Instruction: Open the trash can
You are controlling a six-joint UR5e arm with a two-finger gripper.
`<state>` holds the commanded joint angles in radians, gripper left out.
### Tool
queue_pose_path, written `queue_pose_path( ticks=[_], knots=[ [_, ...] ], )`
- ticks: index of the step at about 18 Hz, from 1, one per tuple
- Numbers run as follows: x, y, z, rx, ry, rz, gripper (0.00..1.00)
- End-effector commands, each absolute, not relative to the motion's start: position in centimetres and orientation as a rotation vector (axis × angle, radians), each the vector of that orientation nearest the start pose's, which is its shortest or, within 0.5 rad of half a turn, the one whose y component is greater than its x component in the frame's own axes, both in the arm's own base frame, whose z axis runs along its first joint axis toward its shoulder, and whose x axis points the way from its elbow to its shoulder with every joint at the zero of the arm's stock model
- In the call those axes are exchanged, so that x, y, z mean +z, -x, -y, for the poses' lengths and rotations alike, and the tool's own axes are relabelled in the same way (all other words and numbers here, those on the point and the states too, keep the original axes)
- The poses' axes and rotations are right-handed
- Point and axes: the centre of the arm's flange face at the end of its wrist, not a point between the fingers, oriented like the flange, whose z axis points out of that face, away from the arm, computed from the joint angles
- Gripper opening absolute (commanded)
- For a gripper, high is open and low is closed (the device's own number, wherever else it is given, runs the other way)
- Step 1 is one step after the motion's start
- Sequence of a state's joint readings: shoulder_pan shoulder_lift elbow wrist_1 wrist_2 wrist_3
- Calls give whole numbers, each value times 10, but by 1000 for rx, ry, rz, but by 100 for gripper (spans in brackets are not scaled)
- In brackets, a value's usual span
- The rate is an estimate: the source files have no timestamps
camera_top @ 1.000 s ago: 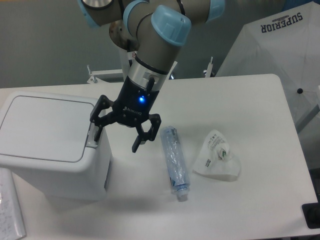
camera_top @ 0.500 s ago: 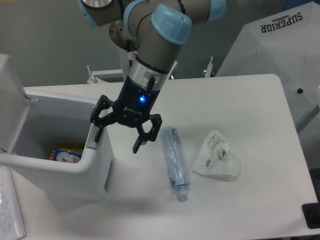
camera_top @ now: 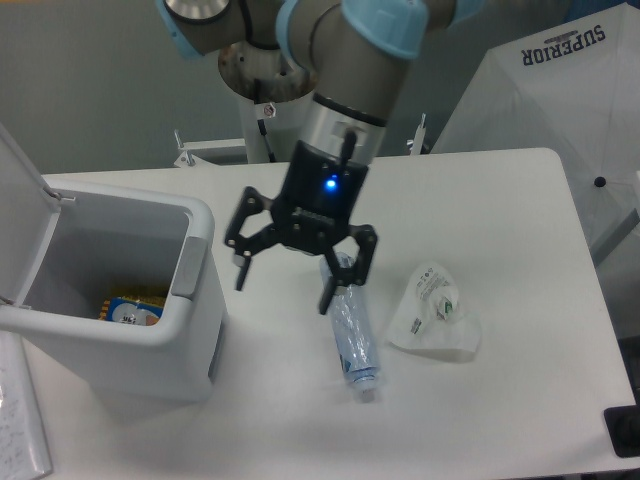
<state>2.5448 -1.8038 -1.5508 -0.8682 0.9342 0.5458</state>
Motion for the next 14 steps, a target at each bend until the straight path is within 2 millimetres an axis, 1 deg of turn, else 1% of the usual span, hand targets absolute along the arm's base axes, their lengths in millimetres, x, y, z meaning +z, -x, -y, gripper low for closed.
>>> queue_pose_path(
  ticks=[3, 5, 7, 8, 10, 12, 14],
  knots=[
    [454, 414, -496, -99, 2396, 339, 100],
    [445, 430, -481, -8, 2455, 337, 100],
    [438, 441, -469, 19, 2479, 335, 100],
    [431, 448, -463, 28, 2492, 326, 100],
    [412, 461, -458, 56, 2538, 258, 100],
    [399, 476, -446, 124, 2601, 197, 100],
    [379, 491, -440, 173, 2668, 108, 100]
  ],
)
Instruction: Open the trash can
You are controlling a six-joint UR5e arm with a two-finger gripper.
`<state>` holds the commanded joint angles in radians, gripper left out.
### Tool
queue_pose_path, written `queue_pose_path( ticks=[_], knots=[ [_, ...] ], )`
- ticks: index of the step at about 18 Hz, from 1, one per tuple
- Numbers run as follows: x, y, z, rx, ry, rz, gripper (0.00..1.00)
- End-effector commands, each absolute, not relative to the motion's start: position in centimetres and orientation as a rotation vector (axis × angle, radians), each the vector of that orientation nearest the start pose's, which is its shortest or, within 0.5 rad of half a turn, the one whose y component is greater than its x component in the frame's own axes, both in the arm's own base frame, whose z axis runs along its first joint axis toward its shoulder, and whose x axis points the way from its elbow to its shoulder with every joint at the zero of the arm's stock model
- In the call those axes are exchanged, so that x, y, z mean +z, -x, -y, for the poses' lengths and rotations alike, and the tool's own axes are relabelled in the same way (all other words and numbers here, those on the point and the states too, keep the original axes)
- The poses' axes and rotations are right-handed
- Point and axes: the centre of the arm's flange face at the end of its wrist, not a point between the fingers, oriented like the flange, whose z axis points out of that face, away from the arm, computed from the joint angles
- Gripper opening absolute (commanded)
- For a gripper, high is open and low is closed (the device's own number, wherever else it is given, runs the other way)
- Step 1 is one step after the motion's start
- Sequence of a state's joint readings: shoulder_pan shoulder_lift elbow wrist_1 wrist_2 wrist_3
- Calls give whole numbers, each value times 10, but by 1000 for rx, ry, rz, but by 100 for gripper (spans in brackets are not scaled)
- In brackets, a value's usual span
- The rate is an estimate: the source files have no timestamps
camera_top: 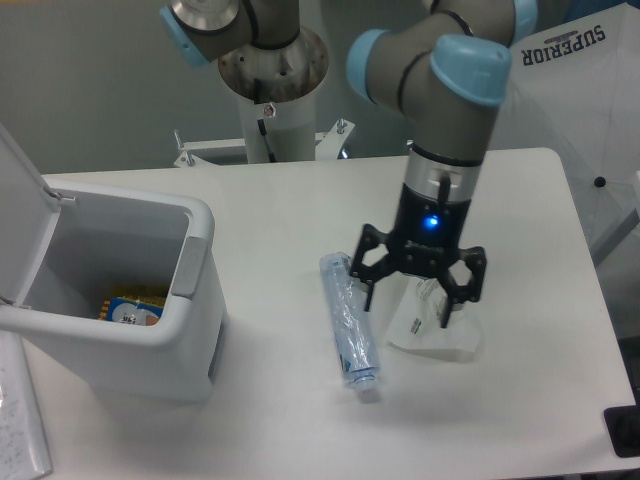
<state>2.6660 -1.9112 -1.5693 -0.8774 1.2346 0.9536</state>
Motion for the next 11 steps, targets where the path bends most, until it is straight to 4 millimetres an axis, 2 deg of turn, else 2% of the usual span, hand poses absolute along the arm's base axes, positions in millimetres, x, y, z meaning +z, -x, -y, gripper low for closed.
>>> queue_pose_path(
  ticks=[2, 4, 6, 11],
  knots=[
    [365, 502, -437, 216, 2721, -2, 100],
    [356, 521, -417, 273, 2792, -55, 100],
    [353, 529, -405, 287, 2885, -104, 100],
    [348, 555, -405, 239, 3019, -154, 100]
  ],
)
